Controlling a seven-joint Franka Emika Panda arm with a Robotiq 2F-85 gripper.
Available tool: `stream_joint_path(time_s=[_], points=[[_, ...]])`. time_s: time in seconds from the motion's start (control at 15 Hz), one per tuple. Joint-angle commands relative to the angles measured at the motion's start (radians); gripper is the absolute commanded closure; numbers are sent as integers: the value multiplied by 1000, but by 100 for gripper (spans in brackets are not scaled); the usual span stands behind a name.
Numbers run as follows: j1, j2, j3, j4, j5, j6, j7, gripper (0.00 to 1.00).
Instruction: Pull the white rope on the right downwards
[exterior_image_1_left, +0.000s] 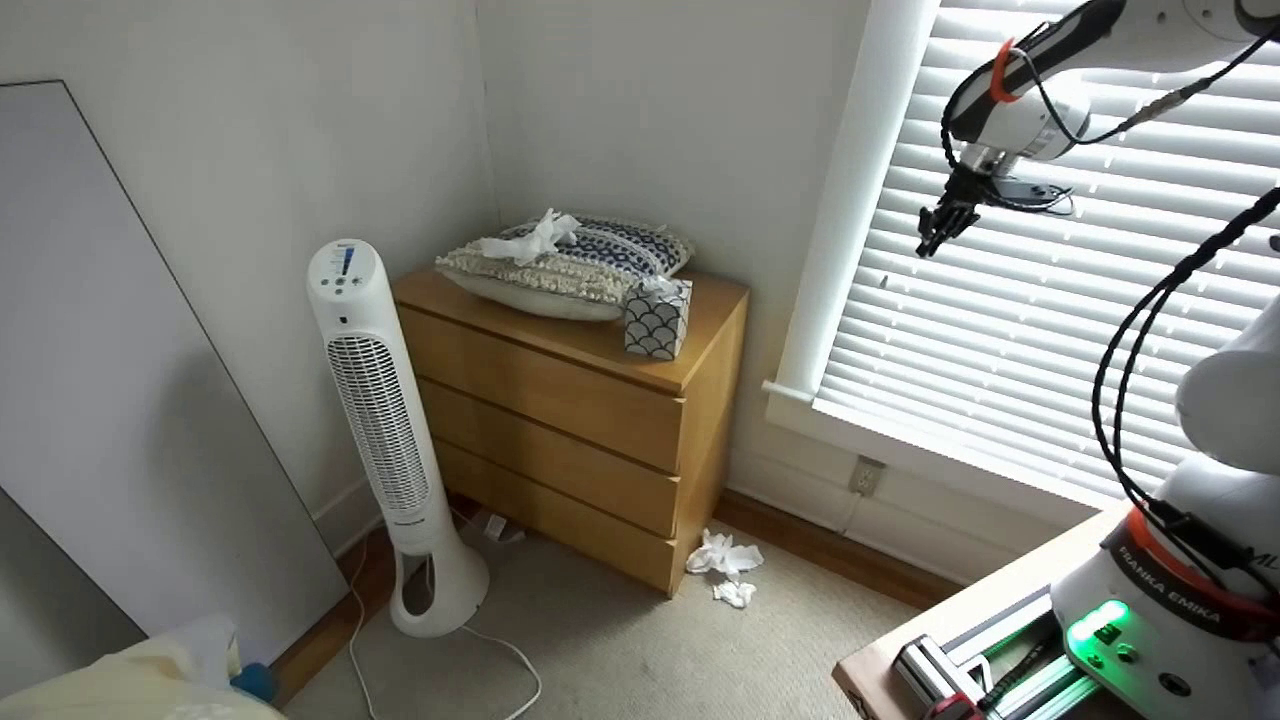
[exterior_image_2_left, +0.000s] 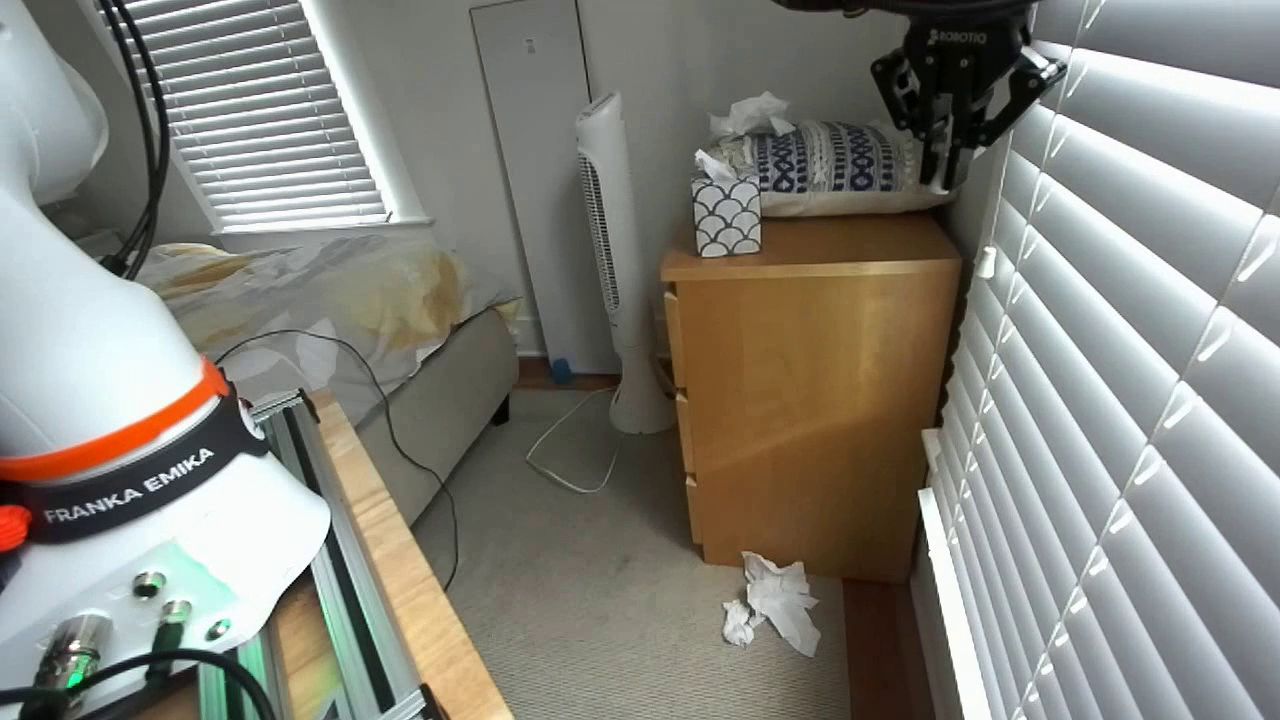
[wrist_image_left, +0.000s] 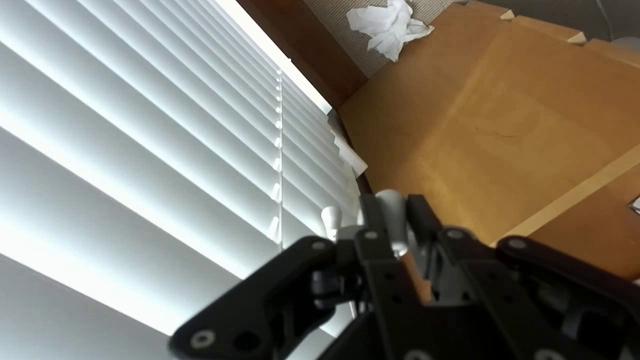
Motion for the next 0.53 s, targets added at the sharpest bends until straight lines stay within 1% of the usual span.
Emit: stream_joint_path(time_s=[0.0,0.13,0.47], points=[[15,46,11,-37,-20,54,94,95],[22,71,23,-43,-12,86,133,95],[43,124,42,-43,-34,166,237,95]])
